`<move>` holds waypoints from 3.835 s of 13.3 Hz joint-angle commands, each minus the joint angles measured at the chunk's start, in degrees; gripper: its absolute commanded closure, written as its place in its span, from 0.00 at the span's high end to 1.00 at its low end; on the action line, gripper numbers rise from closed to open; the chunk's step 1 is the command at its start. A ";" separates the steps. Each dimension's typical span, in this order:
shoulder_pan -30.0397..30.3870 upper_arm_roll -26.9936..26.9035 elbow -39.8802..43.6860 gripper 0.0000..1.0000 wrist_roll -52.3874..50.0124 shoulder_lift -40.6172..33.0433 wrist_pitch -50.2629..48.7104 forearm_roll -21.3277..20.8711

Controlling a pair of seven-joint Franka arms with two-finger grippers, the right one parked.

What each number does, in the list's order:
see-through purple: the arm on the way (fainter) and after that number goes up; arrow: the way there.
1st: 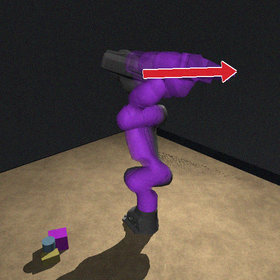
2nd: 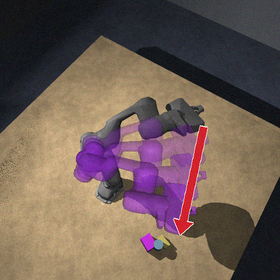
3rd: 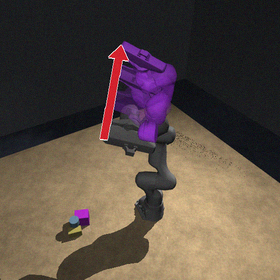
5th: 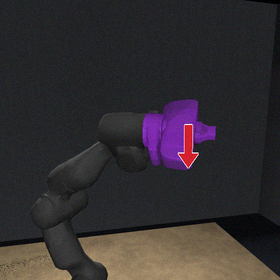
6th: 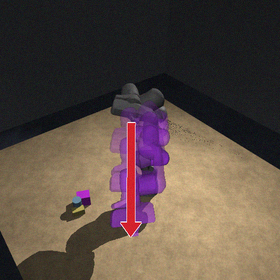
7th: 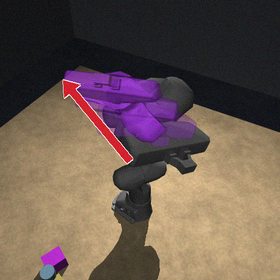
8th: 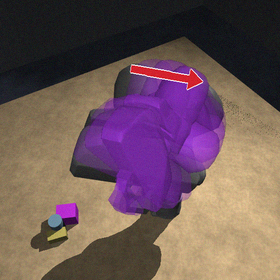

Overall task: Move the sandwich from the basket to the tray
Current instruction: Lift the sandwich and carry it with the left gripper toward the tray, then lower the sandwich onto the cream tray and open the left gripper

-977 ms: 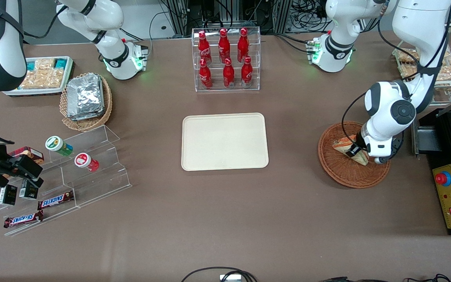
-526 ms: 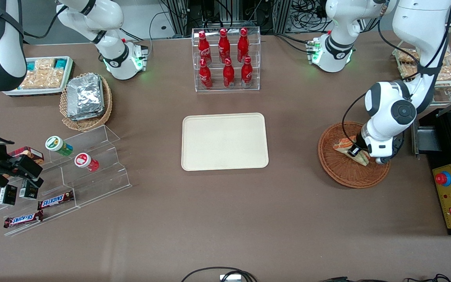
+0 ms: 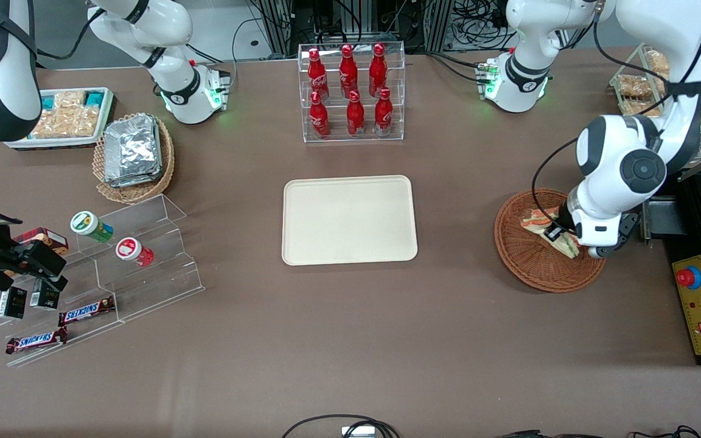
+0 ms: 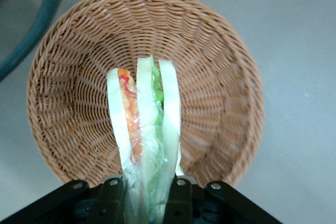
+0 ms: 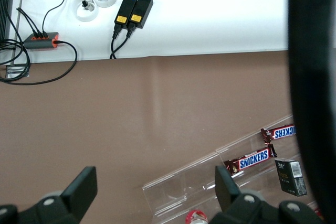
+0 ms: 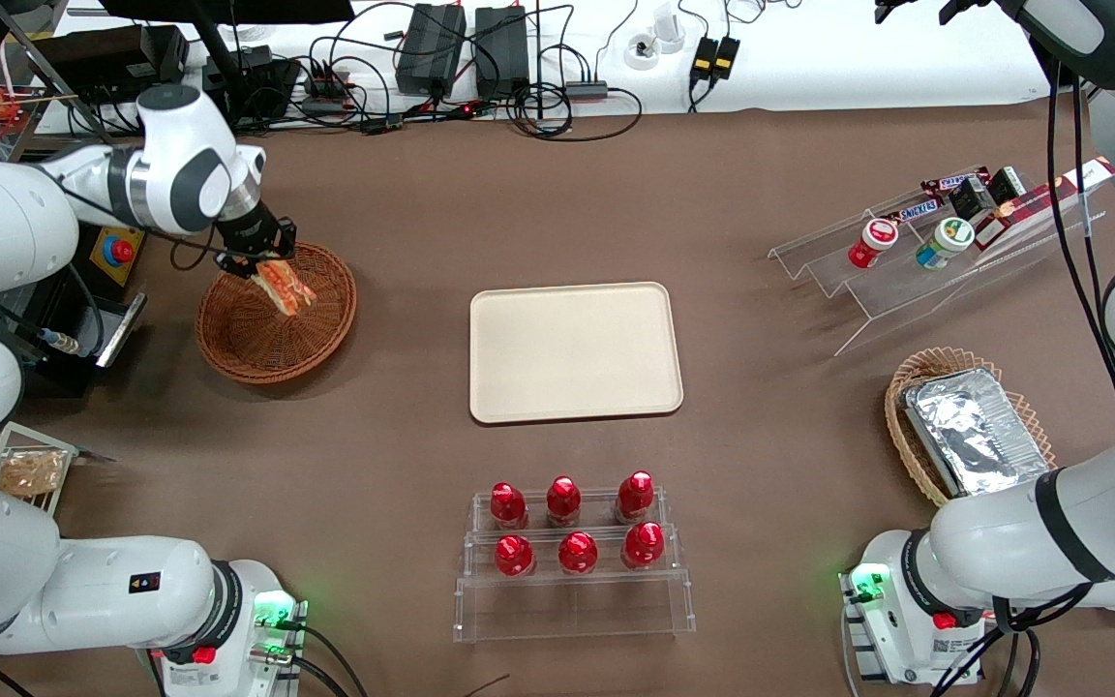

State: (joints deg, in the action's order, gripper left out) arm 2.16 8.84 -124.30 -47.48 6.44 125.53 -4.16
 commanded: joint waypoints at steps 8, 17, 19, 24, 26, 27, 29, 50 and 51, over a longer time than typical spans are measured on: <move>-0.41 17.33 11.27 0.00 2.66 1.20 -8.82 -0.41; -10.94 23.94 11.53 0.00 3.27 10.51 -1.43 -10.33; -14.71 23.94 11.71 0.00 2.92 12.97 1.19 -11.30; -19.47 23.85 11.71 0.00 2.39 18.07 3.83 -11.65; -19.65 23.85 11.97 0.00 1.87 20.62 4.63 -14.28; -19.65 23.85 12.32 0.00 1.60 21.68 4.63 -14.38; -19.74 23.85 12.76 0.00 1.69 24.13 4.63 -14.56; -16.23 23.41 27.52 0.99 -7.00 26.88 -6.16 -14.29; -15.53 23.41 29.01 0.99 -7.80 26.61 -8.00 -14.29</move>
State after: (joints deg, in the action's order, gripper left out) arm -14.81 32.19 -97.68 -52.94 34.01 120.95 -18.21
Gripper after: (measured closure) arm 0.009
